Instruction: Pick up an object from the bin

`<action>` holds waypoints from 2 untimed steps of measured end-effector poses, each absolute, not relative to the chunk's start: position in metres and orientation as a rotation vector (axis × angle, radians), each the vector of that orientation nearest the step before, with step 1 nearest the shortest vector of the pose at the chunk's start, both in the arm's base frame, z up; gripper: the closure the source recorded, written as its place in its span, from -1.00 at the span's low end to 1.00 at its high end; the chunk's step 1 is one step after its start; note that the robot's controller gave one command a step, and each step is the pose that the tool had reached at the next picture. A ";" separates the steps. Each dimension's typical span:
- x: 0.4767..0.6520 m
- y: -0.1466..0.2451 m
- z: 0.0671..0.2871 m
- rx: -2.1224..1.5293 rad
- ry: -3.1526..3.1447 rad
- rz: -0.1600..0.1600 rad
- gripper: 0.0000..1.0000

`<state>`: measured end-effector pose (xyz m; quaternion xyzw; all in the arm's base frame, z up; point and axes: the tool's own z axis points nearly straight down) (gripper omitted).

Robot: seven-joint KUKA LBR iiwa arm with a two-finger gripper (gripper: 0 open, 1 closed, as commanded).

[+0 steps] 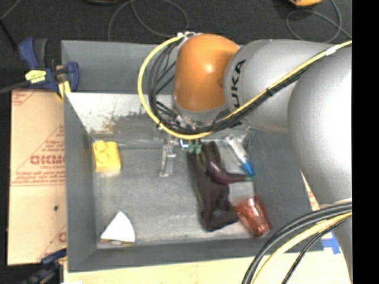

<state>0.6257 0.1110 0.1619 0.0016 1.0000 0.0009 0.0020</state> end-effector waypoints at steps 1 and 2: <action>0.623 0.082 0.137 0.092 3.130 0.008 -1.00; 0.598 0.082 0.099 0.094 3.133 -0.006 -1.00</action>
Offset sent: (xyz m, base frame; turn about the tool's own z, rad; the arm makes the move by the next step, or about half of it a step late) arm -0.0544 0.0184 -0.0919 -0.0224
